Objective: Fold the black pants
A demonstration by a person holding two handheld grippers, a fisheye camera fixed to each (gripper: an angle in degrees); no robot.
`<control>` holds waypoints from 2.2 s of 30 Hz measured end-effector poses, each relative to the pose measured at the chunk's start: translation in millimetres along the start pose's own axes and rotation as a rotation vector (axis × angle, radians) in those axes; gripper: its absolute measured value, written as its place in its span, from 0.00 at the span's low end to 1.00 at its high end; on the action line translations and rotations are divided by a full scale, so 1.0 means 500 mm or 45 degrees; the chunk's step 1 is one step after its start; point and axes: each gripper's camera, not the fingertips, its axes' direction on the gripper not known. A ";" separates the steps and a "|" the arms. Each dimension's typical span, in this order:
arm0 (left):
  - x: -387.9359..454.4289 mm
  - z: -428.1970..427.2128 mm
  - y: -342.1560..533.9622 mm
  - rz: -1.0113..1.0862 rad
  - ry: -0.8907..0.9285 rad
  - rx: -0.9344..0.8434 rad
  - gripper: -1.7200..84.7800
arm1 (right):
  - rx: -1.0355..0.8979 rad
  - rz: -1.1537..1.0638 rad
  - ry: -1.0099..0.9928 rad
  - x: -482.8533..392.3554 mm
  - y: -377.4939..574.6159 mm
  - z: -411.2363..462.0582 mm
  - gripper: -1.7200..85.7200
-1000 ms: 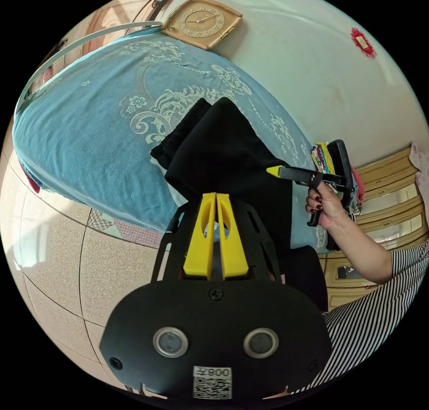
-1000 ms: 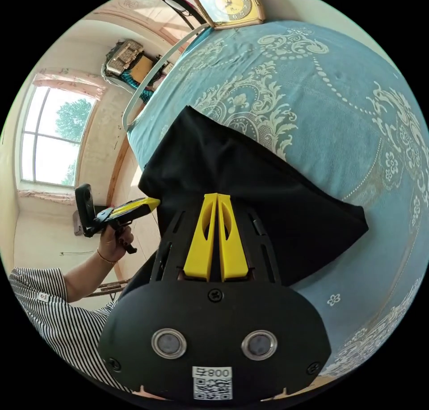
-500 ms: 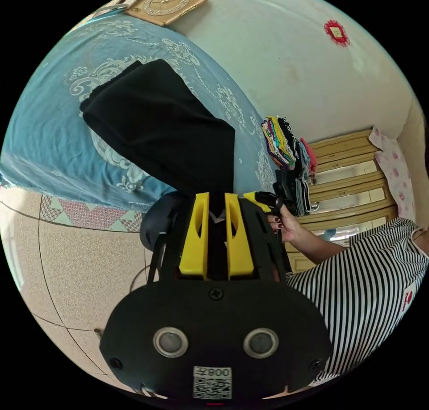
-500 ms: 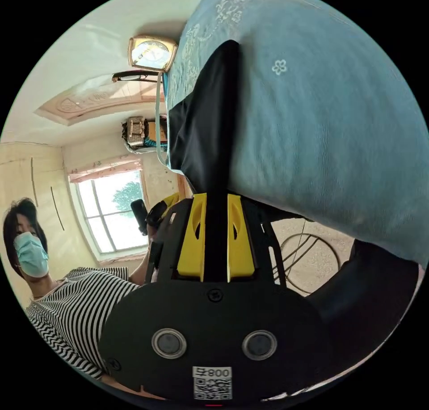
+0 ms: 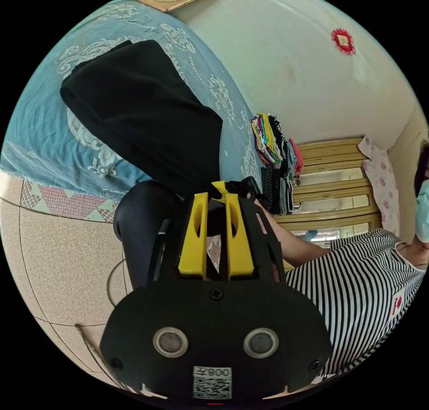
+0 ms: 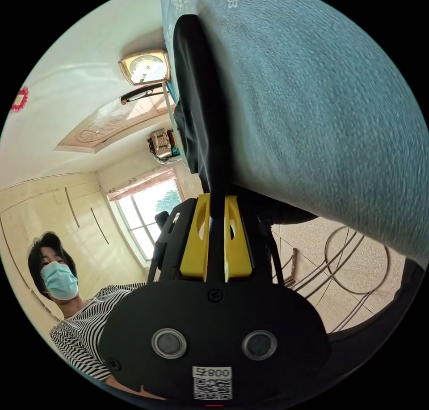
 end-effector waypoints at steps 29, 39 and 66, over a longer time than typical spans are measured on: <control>-0.134 0.068 0.113 -0.367 0.458 0.182 0.10 | 0.026 -0.057 -0.136 0.082 0.053 -0.064 0.12; -0.178 -0.082 0.195 -0.372 0.378 0.419 0.13 | -0.011 -0.104 -0.077 0.052 0.055 -0.059 0.04; -0.269 -0.259 0.092 -0.500 0.376 0.760 0.11 | 0.033 -0.199 -0.170 0.011 0.146 -0.155 0.02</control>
